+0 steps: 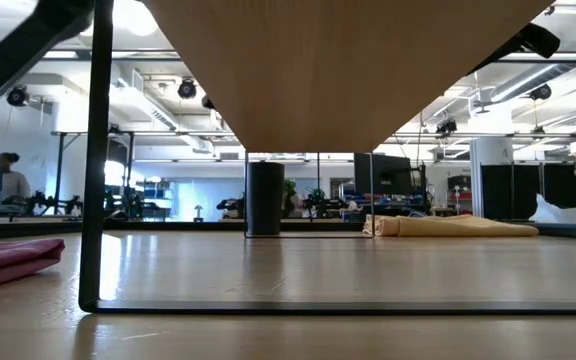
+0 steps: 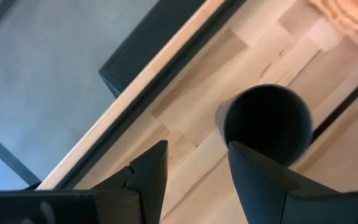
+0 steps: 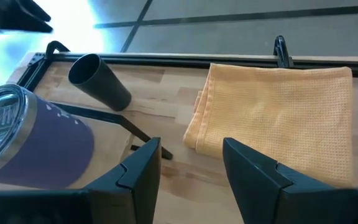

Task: Stack small to large cups/mugs on shelf
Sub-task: Put the black cup on the shelf

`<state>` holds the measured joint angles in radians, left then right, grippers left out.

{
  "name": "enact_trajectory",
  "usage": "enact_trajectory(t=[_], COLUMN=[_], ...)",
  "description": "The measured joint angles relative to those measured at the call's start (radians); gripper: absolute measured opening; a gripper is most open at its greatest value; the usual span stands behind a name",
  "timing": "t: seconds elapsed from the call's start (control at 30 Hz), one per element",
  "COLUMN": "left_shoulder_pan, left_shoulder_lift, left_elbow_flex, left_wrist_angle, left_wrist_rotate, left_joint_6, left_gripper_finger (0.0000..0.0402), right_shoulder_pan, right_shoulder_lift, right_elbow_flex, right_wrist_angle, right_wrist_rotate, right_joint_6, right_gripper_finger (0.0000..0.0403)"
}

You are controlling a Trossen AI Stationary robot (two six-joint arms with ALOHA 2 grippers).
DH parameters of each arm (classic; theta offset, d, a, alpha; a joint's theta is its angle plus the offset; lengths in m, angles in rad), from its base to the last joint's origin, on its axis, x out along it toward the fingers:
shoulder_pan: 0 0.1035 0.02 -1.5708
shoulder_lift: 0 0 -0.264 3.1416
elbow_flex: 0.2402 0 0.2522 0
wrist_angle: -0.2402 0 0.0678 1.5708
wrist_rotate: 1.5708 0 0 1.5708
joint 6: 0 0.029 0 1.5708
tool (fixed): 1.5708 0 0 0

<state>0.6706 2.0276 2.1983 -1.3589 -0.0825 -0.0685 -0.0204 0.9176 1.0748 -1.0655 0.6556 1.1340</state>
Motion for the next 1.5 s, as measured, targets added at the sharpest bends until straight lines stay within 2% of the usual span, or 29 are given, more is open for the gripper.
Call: enact_trajectory(t=[0.23,0.5,0.7,1.0,1.23,1.5], left_shoulder_pan=[0.0,-0.005,-0.009,-0.011,-0.034,-0.051], left_shoulder_lift=[0.11,0.165,0.157,0.079,0.077,0.079], left_elbow_flex=[0.0,0.006,0.003,0.003,-0.001,-0.107], left_wrist_angle=[0.005,0.017,0.031,0.055,0.058,0.097], left_wrist_rotate=[0.002,0.039,0.054,0.056,0.091,0.088], left_joint_6=[0.001,0.003,0.004,0.01,0.002,0.003], left_gripper_finger=[0.0155,0.0155,0.0155,0.0155,0.0155,0.0155], right_shoulder_pan=[0.0,0.0,0.0,0.0,0.0,0.0], right_shoulder_lift=[0.0,0.0,0.0,0.0,0.0,0.0], right_elbow_flex=[0.0,0.0,0.0,0.0,0.0,0.0], right_wrist_angle=[-0.002,-0.006,-0.029,-0.031,-0.031,-0.03], right_wrist_rotate=[0.0,0.0,0.0,0.01,0.019,0.019], right_joint_6=[0.018,0.026,0.037,0.037,0.037,0.044], right_gripper_finger=[0.0166,0.0166,0.0166,0.0166,0.0167,0.0167])
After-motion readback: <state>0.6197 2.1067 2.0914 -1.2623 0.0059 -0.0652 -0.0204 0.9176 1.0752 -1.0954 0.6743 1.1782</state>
